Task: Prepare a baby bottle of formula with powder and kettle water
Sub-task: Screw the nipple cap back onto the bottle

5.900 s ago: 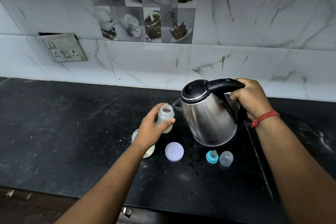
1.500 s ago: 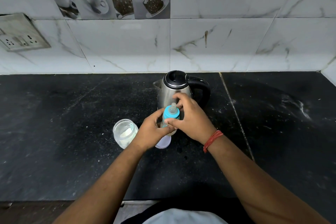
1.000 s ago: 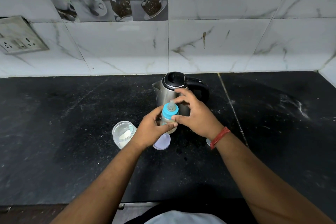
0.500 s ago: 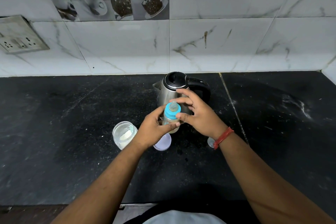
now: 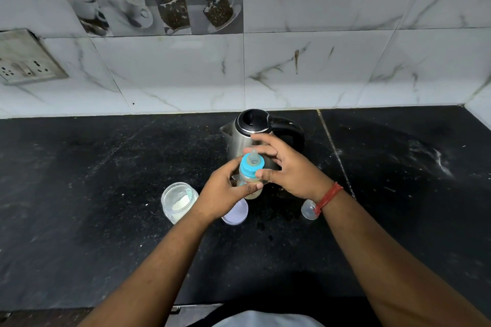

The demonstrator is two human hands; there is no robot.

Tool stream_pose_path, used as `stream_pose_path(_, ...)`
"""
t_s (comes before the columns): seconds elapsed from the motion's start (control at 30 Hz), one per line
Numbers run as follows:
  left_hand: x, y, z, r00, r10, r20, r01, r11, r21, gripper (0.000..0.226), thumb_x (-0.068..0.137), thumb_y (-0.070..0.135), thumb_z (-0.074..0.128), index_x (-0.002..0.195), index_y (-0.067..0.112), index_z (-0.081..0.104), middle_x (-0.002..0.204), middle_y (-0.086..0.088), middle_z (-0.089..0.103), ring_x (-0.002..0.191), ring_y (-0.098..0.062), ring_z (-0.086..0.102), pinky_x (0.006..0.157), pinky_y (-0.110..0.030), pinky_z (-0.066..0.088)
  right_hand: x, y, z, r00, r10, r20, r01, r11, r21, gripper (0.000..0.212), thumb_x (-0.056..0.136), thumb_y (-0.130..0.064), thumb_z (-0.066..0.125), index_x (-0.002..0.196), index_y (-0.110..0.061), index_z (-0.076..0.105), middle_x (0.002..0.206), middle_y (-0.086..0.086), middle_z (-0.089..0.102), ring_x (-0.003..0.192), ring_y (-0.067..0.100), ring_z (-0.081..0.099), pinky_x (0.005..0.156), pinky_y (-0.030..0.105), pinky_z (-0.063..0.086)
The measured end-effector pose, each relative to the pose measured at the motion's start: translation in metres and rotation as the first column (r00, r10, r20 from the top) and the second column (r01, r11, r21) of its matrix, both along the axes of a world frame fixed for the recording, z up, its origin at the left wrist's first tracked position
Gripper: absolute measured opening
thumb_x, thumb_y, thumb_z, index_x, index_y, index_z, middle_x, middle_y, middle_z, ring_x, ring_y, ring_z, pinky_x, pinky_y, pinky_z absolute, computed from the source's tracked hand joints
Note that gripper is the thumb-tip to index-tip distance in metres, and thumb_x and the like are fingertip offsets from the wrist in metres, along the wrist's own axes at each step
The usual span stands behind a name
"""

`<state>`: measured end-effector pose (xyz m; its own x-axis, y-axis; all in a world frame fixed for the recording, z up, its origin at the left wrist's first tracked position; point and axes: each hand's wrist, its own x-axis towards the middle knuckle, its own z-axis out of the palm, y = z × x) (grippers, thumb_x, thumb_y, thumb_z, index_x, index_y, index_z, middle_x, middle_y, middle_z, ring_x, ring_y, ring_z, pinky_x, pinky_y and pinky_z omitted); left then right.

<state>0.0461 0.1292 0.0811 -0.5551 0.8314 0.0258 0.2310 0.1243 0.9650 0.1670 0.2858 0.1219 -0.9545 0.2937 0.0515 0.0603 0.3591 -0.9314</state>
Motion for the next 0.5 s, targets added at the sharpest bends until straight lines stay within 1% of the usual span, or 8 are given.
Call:
stream_pose_path(0.1,0.000,0.002,0.000,1.000,0.011,-0.003,-0.011,1.000,0.007,0.063,0.076,0.036,0.088,0.134,0.031,0.063,0.124,0.009,0.073,0.118,-0.015,0.068,0.104,-0.052,0.054,-0.003,-0.004,-0.001,0.994,-0.106,-0.030,0.106,0.994,0.010,0.072,0.078,-0.015,0.079,0.142,-0.019,0.047,0.128,0.000,0.068,0.127,0.015,0.060,0.115,0.044,0.042)
stream_pose_path(0.17,0.000,0.002,0.000,1.000,0.022,-0.004,-0.022,1.000,0.014,0.062,0.079,0.027,0.087,0.136,0.027,0.062,0.123,0.009,0.073,0.118,-0.013,0.068,0.104,-0.052,0.053,-0.005,-0.013,-0.003,0.978,-0.196,-0.072,0.198,0.980,0.013,0.068,0.075,-0.013,0.083,0.135,-0.021,0.052,0.119,-0.005,0.066,0.119,0.007,0.061,0.110,0.034,0.046)
stream_pose_path(0.23,0.000,0.002,0.002,1.000,0.030,-0.010,-0.029,0.999,0.019,0.062,0.079,0.029,0.084,0.137,0.027,0.062,0.124,0.010,0.072,0.118,-0.013,0.067,0.104,-0.051,0.054,-0.008,-0.027,-0.005,0.949,-0.288,-0.127,0.291,0.957,0.003,0.063,0.074,-0.005,0.085,0.127,-0.022,0.056,0.113,-0.006,0.062,0.108,0.000,0.059,0.099,0.020,0.047)
stream_pose_path(0.3,0.000,0.000,0.004,1.000,0.023,-0.017,-0.023,1.000,0.021,0.061,0.079,0.034,0.083,0.136,0.031,0.062,0.125,0.011,0.072,0.118,-0.013,0.067,0.103,-0.052,0.054,-0.010,-0.036,-0.007,0.929,-0.332,-0.163,0.338,0.941,0.010,0.061,0.073,-0.006,0.086,0.125,-0.023,0.057,0.115,-0.003,0.060,0.107,0.001,0.058,0.095,0.017,0.045)
stream_pose_path(0.33,0.001,-0.001,0.004,1.000,0.015,-0.017,-0.015,1.000,0.019,0.061,0.078,0.038,0.083,0.136,0.032,0.062,0.125,0.011,0.072,0.119,-0.014,0.067,0.103,-0.053,0.053,-0.010,-0.035,-0.005,0.938,-0.313,-0.150,0.320,0.947,0.024,0.062,0.074,-0.007,0.086,0.126,-0.023,0.056,0.116,-0.003,0.060,0.109,0.002,0.057,0.097,0.018,0.046)
stream_pose_path(0.4,-0.001,-0.004,0.005,1.000,-0.005,-0.005,0.005,1.000,0.006,0.063,0.076,0.042,0.084,0.135,0.031,0.063,0.124,0.009,0.073,0.119,-0.015,0.067,0.104,-0.054,0.052,-0.006,-0.023,0.001,0.979,-0.187,-0.083,0.191,0.981,0.038,0.063,0.078,-0.010,0.084,0.131,-0.025,0.054,0.121,-0.003,0.060,0.115,0.006,0.058,0.105,0.026,0.047)
stream_pose_path(0.43,-0.002,-0.004,0.006,1.000,-0.021,0.000,0.021,1.000,-0.003,0.063,0.076,0.041,0.085,0.134,0.029,0.064,0.124,0.007,0.073,0.119,-0.017,0.067,0.105,-0.055,0.051,-0.004,-0.015,0.004,0.993,-0.100,-0.055,0.102,0.995,0.017,0.062,0.081,-0.009,0.082,0.133,-0.025,0.052,0.126,-0.002,0.061,0.120,0.009,0.058,0.108,0.030,0.047)
stream_pose_path(0.5,-0.005,-0.005,0.007,0.998,-0.062,0.010,0.063,0.998,-0.014,0.060,0.078,0.035,0.087,0.133,0.025,0.065,0.123,0.005,0.073,0.119,-0.020,0.067,0.107,-0.055,0.050,0.003,-0.004,0.012,0.999,0.048,-0.008,-0.048,0.997,-0.065,0.062,0.087,-0.003,0.076,0.138,-0.023,0.047,0.134,0.000,0.061,0.128,0.011,0.058,0.109,0.030,0.047)
